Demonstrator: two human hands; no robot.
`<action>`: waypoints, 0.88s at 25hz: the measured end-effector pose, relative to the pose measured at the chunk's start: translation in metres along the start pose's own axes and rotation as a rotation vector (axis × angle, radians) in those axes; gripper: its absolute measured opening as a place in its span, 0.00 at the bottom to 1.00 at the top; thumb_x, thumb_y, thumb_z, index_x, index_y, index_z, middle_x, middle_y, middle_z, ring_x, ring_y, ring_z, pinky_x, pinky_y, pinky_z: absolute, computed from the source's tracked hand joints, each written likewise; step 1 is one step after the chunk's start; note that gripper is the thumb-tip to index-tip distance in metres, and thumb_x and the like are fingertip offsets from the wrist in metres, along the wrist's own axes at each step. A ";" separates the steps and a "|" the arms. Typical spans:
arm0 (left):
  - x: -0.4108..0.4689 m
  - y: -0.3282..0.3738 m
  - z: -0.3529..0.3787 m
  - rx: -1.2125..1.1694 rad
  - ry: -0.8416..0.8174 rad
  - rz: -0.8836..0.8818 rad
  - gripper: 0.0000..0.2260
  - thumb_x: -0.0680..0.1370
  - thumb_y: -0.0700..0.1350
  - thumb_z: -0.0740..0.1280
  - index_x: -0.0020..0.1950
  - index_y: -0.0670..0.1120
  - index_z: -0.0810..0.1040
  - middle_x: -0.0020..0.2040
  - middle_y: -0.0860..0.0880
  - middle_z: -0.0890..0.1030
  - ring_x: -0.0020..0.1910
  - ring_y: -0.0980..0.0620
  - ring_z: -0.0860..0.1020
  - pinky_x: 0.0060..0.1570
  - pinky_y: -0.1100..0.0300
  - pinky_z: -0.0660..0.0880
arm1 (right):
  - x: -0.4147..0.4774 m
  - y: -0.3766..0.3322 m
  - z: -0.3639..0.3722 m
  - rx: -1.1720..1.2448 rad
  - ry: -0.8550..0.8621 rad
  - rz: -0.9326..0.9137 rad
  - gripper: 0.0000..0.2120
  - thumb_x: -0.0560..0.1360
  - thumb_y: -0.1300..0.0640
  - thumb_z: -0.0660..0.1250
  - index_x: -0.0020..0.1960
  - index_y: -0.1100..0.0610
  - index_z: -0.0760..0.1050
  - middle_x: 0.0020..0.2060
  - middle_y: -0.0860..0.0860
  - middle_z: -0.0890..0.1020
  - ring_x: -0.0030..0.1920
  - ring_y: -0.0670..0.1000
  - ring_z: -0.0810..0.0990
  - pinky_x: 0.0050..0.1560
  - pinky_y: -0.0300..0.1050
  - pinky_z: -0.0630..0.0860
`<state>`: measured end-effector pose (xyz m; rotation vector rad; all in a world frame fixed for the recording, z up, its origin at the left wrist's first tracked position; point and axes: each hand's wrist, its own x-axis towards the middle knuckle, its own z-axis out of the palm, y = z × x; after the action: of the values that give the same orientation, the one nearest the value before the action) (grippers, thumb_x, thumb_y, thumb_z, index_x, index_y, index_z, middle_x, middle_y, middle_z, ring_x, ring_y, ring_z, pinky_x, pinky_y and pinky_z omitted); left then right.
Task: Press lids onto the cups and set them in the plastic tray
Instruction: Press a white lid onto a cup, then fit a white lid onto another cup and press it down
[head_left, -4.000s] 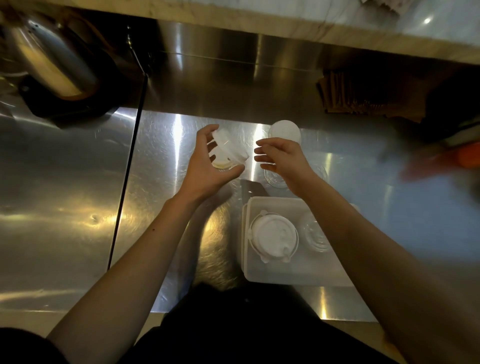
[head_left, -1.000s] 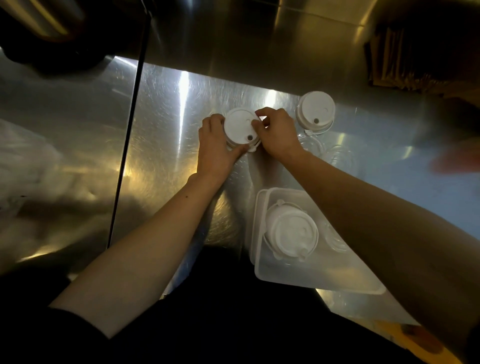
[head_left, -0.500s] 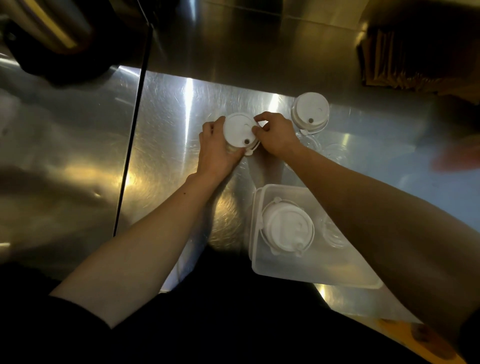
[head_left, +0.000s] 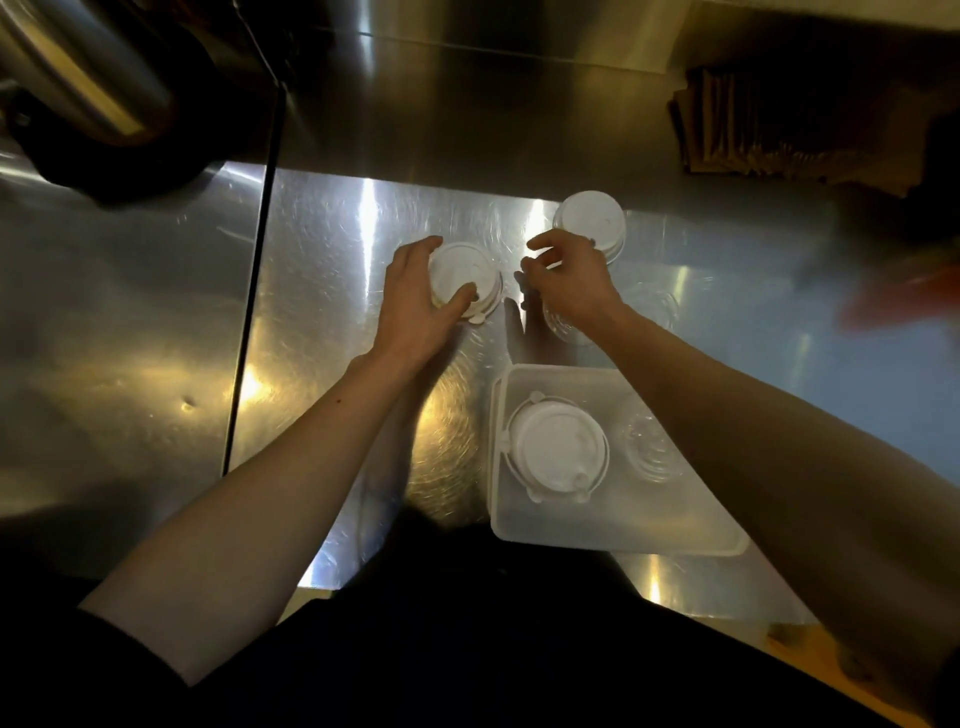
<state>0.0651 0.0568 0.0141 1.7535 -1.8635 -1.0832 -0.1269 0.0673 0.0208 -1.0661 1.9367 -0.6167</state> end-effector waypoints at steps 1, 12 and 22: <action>0.003 0.002 0.001 -0.006 0.006 0.015 0.30 0.74 0.55 0.71 0.72 0.52 0.65 0.72 0.49 0.68 0.68 0.49 0.69 0.68 0.52 0.70 | 0.000 0.001 -0.005 0.011 0.021 0.000 0.14 0.78 0.54 0.67 0.63 0.52 0.75 0.51 0.48 0.79 0.44 0.45 0.77 0.42 0.31 0.69; 0.043 0.061 0.040 -0.050 -0.143 0.126 0.25 0.77 0.51 0.69 0.72 0.49 0.67 0.73 0.47 0.69 0.67 0.48 0.73 0.65 0.57 0.71 | 0.017 0.019 -0.060 0.016 0.167 0.044 0.20 0.78 0.55 0.67 0.69 0.55 0.71 0.61 0.54 0.78 0.55 0.51 0.78 0.53 0.40 0.75; 0.081 0.085 0.064 0.063 -0.281 0.068 0.18 0.81 0.45 0.63 0.70 0.44 0.70 0.70 0.43 0.73 0.66 0.44 0.74 0.67 0.53 0.71 | 0.043 0.040 -0.075 -0.095 0.186 0.126 0.20 0.78 0.55 0.66 0.67 0.62 0.72 0.61 0.58 0.79 0.60 0.56 0.78 0.57 0.44 0.72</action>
<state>-0.0520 -0.0086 0.0158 1.6270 -2.1262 -1.3135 -0.2215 0.0537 0.0141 -0.9630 2.1950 -0.5754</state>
